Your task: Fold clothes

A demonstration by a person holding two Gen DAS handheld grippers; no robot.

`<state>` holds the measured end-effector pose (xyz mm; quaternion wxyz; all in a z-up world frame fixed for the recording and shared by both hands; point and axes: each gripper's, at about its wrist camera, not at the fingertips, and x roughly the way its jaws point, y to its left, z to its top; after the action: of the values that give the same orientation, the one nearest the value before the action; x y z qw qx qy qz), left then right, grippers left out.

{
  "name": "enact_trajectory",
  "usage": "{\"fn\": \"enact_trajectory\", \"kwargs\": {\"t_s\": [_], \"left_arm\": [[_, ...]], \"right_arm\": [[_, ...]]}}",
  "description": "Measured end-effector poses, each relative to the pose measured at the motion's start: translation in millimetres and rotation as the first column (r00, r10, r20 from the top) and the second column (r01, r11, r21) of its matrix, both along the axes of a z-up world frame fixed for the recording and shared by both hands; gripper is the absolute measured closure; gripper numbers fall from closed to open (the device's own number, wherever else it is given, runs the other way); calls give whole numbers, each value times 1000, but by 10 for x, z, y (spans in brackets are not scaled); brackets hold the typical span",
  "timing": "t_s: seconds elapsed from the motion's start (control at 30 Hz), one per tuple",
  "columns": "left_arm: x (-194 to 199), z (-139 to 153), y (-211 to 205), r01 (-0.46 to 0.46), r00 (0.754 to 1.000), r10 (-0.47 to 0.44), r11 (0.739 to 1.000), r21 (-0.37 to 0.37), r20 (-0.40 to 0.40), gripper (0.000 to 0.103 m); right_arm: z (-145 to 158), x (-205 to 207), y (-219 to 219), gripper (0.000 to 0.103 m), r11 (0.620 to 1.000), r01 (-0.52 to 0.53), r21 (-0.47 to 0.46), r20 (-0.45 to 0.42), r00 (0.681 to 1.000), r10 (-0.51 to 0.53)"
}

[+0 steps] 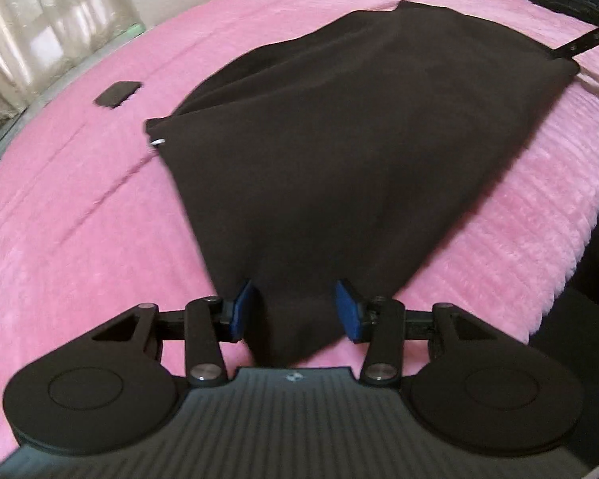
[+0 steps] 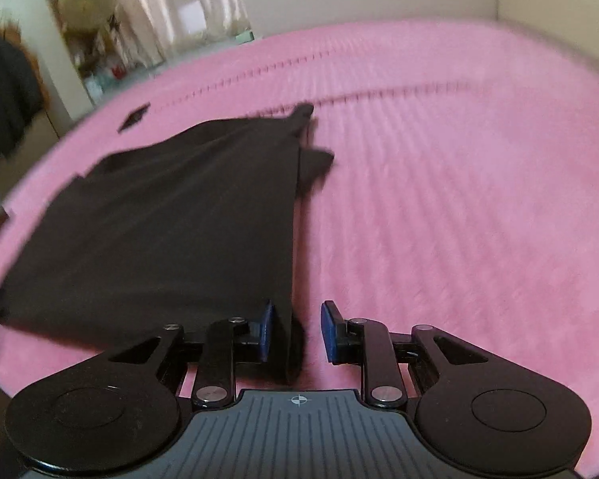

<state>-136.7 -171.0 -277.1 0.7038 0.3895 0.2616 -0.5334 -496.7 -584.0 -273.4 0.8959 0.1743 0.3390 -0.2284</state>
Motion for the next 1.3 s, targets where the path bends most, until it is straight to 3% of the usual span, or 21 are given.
{"fn": "enact_trajectory", "kwargs": {"t_s": [0.1, 0.13, 0.17, 0.3, 0.43, 0.57, 0.67, 0.73, 0.8, 0.87, 0.93, 0.97, 1.0, 1.03, 1.07, 1.13, 1.2, 1.3], "left_arm": [[-120, 159, -13, 16, 998, -15, 1000, -27, 54, 64], [-131, 215, -74, 29, 999, -27, 999, -46, 44, 64], [-139, 271, -140, 41, 999, -39, 997, -66, 35, 64], [7, 376, -671, 81, 997, -78, 990, -113, 27, 64], [302, 339, -1308, 95, 995, -98, 987, -131, -12, 64], [727, 197, -1838, 63, 988, -83, 986, -154, -131, 64], [1053, 146, -2092, -23, 985, -12, 980, -198, -174, 65], [1221, 83, -2218, -46, 986, 13, 979, -200, -168, 66], [1301, -2, -2313, -5, 992, -16, 986, -164, -124, 65], [1346, -95, -2351, 21, 996, -33, 991, -131, -88, 61], [1416, -165, -2378, 25, 996, -36, 992, -127, -78, 49], [1469, -163, -2396, 10, 995, -22, 991, -130, -94, 47], [1520, -153, -2410, -9, 994, -5, 991, -135, -109, 46], [1572, -134, -2426, -33, 993, 17, 990, -140, -113, 47], [1621, -115, -2440, -57, 993, 40, 988, -146, -113, 54], [1668, -56, -2396, -130, 991, 124, 980, -149, -45, 79], [1742, 22, -2269, -205, 979, 203, 965, -162, -27, 80], [1675, 181, -1879, -208, 978, 203, 959, -193, -45, 79]], "right_arm": [[146, 183, 282, 69, 990, -111, -89, 32, 993, 114], [170, 300, 348, 48, 982, -161, -96, 38, 986, 165], [182, 436, 400, 34, 972, -213, -97, 40, 975, 217], [169, 1159, 496, 34, 906, -410, -100, 13, 910, 414], [125, 1879, 319, 34, 860, -506, -63, -13, 862, 506], [-54, 2493, -40, 34, 850, -526, 29, 11, 851, 526], [-124, 2763, -297, 34, 869, -495, 1, 21, 869, 495], [-146, 2845, -471, 34, 880, -474, -17, 28, 880, 475], [-189, 2923, -592, 34, 876, -479, -58, 6, 877, 480], [-268, 2982, -645, 36, 853, -512, -97, -43, 859, 511], [-345, 3039, -644, 42, 818, -556, -149, -105, 831, 546], [-361, 3069, -681, 42, 819, -550, -165, -105, 835, 540], [-358, 3086, -757, 42, 844, -509, -170, -104, 861, 498], [-353, 3105, -838, 42, 876, -450, -172, -108, 893, 438], [-329, 3064, -899, 42, 902, -401, -160, -92, 916, 391], [-241, 2886, -942, 42, 934, -333, -131, -43, 943, 331], [-124, 2600, -757, 42, 919, -372, -134, -12, 928, 373], [-57, 2084, -401, 42, 901, -423, -97, 19, 904, 427]]}}
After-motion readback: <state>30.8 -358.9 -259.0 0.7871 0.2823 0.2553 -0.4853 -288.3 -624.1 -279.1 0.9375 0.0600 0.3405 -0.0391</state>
